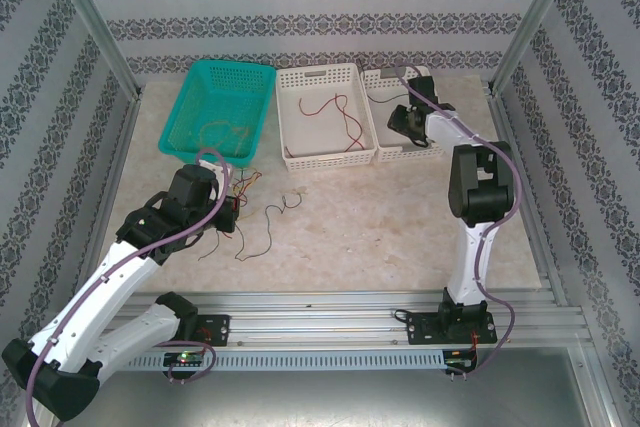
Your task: Untangle the cables
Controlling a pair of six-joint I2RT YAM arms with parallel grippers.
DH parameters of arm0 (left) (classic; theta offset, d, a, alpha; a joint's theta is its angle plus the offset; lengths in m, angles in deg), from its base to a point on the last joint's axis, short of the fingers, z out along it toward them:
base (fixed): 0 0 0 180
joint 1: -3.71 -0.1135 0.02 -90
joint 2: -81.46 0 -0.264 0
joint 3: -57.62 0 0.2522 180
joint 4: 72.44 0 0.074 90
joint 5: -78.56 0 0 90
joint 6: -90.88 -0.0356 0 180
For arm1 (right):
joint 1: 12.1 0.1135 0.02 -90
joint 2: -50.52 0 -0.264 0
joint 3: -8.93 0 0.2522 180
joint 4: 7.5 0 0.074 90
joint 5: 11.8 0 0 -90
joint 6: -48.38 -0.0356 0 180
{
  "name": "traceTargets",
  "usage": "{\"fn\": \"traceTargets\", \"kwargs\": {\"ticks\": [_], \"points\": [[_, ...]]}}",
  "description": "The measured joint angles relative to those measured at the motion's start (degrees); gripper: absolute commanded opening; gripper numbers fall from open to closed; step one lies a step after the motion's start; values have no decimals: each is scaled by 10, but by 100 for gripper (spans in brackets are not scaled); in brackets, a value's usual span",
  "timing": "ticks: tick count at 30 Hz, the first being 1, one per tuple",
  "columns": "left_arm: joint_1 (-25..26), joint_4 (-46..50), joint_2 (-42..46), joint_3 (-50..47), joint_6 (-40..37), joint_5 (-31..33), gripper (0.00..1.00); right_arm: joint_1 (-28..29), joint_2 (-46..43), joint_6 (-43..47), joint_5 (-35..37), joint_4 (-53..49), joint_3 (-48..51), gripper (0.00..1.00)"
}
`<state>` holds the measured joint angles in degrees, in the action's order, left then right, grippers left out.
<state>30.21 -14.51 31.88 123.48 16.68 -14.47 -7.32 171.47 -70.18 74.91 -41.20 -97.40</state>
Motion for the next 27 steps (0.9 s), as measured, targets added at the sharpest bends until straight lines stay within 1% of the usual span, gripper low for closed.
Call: {"fn": "traceTargets", "kwargs": {"ticks": [4,12,16,18,20,22,25,27], "points": [[0,0,-3,0,0,0,0,0,-43,1,0,5,17,44],[0,0,-5,0,-2,-5,0,0,-151,0,-5,46,75,45],[0,0,-6,0,-2,-14,0,5,-208,-1,-32,66,124,47],[0,0,-6,0,-2,-20,0,16,-249,-2,-62,82,160,49],[0,-1,-5,0,-2,-29,0,37,-292,-2,-91,100,201,49],[0,-2,-5,0,0,-42,0,75,-340,-1,-118,119,246,49],[0,-18,-3,0,17,-75,0,152,-413,-1,-160,162,324,51],[0,-38,2,0,41,-102,0,196,-456,-14,-190,203,382,54]]}}
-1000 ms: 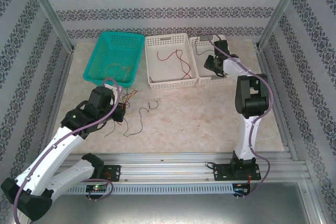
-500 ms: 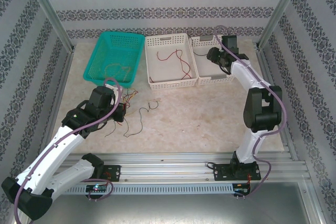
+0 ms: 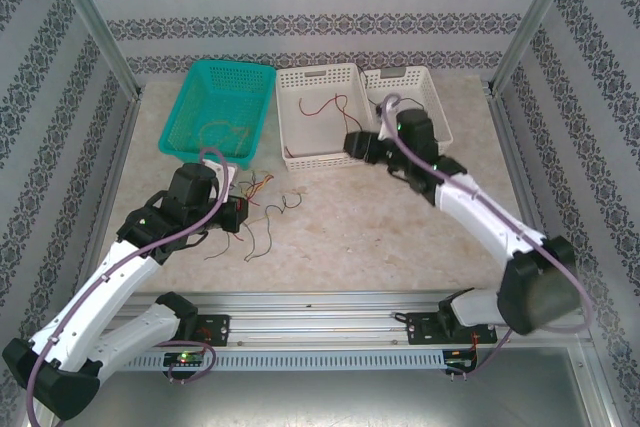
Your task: Untangle the cables
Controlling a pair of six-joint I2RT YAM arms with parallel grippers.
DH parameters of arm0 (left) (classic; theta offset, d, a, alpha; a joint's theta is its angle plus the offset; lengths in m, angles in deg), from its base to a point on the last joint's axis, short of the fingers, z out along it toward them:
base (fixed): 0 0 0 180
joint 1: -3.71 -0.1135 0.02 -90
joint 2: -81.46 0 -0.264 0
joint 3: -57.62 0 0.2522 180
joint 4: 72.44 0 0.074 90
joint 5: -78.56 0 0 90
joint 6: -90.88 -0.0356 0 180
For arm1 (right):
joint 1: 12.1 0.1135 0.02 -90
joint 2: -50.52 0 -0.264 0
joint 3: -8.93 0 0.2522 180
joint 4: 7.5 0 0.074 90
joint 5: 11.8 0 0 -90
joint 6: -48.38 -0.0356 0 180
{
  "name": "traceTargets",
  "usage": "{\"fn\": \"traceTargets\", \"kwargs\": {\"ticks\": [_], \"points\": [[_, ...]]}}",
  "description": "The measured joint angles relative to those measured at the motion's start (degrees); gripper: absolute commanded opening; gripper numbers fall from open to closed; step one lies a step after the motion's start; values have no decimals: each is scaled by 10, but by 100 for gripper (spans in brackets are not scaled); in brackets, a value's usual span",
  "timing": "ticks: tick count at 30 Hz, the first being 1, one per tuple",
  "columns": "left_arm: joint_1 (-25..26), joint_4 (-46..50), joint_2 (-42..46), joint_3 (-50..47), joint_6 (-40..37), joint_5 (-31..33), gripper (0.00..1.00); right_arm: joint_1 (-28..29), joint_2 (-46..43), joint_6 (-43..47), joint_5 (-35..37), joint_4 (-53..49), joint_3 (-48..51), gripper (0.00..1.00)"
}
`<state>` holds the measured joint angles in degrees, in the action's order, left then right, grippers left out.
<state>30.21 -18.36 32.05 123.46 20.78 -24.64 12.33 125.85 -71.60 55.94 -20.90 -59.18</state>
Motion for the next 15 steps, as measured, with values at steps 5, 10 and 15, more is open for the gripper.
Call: {"fn": "traceTargets", "kwargs": {"ticks": [5,10,15], "points": [[3,-133,9,-53,94,-82,0,80,-73,-55,-39,112,134,58],[40,-268,-24,-117,178,-131,0,171,-101,-83,-40,183,180,58],[89,-368,-55,-133,223,-145,0,192,-119,-118,-26,263,227,58]]}}
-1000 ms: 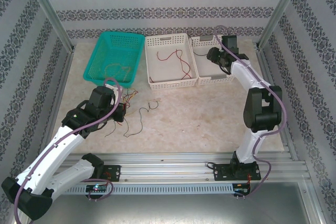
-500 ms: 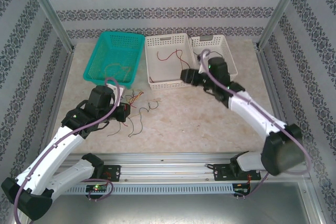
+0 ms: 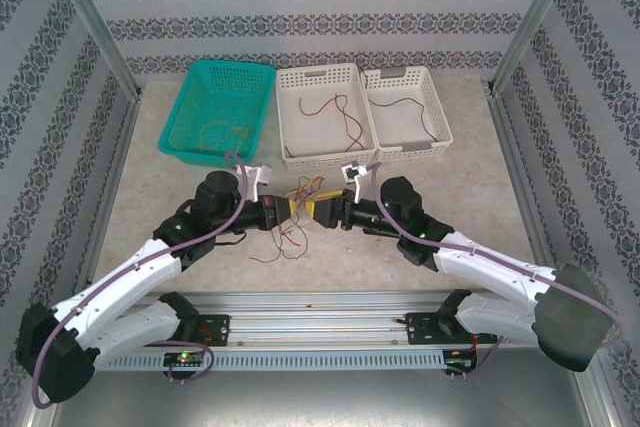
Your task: Untangle the cables
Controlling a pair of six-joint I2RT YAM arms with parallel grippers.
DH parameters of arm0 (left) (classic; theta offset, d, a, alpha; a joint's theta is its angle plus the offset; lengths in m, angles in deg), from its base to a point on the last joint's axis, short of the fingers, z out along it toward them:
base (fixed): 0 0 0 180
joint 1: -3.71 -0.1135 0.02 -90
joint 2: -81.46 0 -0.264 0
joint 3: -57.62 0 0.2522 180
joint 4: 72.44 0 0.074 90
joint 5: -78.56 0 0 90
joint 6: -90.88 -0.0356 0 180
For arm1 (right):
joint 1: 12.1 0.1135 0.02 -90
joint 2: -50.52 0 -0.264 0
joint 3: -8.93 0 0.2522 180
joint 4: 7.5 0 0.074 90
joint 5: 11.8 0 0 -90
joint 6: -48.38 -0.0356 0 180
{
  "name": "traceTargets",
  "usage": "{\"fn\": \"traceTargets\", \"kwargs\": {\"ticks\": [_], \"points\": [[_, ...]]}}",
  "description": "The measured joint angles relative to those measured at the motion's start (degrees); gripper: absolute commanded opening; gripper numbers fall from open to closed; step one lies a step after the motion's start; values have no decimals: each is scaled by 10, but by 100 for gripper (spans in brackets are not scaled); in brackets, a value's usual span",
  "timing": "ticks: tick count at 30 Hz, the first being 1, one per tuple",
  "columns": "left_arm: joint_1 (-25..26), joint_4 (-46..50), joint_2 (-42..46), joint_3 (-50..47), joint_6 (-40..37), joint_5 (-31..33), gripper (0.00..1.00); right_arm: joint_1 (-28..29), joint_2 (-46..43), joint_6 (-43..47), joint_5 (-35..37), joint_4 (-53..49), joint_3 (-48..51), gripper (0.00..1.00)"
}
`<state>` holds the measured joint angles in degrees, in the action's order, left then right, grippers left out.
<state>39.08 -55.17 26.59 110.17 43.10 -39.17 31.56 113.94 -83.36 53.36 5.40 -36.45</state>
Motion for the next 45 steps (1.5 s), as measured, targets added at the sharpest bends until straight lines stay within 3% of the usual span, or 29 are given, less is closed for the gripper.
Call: {"fn": "traceTargets", "kwargs": {"ticks": [6,12,23,28,37,42,45], "points": [[51,-54,-25,0,8,29,0,1,3,-26,18,33,23,54],[75,-60,-37,0,7,69,0,4,-12,-34,36,36,39,42],[85,-94,-46,0,7,84,0,5,-29,-45,49,41,42,32],[94,-103,-45,0,7,84,0,9,-53,-49,66,50,57,27],[115,-130,-37,-8,8,39,0,10,-71,-64,106,71,64,30],[117,-135,-37,-11,8,37,0,10,-80,-71,110,75,67,20],[118,-135,-37,-12,8,38,0,10,-86,-76,110,75,71,23]]}}
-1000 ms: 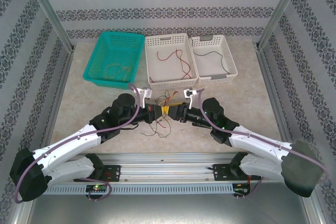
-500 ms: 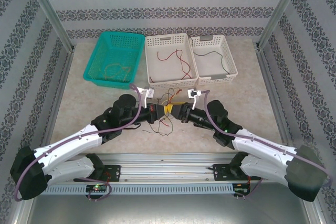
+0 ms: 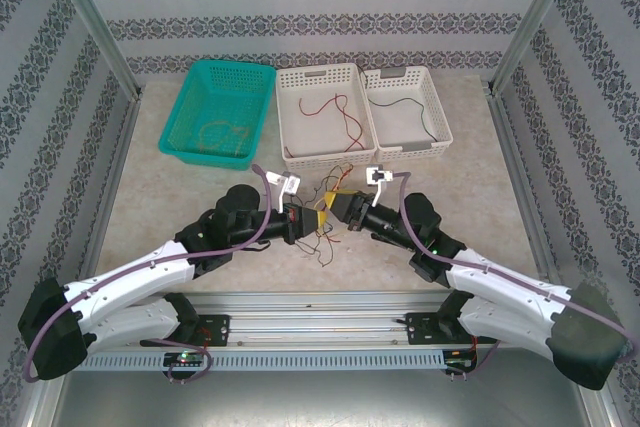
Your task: Untangle the cables
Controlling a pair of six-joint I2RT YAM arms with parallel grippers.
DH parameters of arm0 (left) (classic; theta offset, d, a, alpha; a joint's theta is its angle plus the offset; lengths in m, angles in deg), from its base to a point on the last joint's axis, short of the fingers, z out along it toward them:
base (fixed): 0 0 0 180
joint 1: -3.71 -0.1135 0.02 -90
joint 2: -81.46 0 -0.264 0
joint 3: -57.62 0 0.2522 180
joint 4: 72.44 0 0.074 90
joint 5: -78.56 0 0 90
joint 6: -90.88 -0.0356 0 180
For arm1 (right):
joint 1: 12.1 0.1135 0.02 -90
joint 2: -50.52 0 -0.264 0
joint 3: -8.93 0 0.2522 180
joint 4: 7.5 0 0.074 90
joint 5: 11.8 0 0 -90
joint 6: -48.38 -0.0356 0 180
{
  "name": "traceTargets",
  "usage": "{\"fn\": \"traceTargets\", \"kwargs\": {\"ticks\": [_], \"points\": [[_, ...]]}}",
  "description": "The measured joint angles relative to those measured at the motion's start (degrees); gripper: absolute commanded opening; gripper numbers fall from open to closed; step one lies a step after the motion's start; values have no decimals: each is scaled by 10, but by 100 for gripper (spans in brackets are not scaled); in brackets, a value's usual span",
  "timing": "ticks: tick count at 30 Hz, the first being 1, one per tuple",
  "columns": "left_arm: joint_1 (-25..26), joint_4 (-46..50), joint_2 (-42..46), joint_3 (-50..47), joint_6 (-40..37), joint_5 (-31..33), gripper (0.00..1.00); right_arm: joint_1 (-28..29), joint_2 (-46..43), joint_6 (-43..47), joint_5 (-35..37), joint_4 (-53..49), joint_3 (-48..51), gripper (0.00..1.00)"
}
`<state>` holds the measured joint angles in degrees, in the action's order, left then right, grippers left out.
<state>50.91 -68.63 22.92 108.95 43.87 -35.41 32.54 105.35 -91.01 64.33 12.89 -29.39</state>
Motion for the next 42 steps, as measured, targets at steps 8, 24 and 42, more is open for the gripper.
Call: {"fn": "traceTargets", "kwargs": {"ticks": [8,24,42], "points": [[1,0,13,-1,0,0,0,0,-20,-8,7,-1,13,39],[1,0,17,-3,0,1,0,0,-55,-18,10,0,26,38],[1,0,17,-6,0,0,0,8,-19,-28,-1,23,26,21]]}}
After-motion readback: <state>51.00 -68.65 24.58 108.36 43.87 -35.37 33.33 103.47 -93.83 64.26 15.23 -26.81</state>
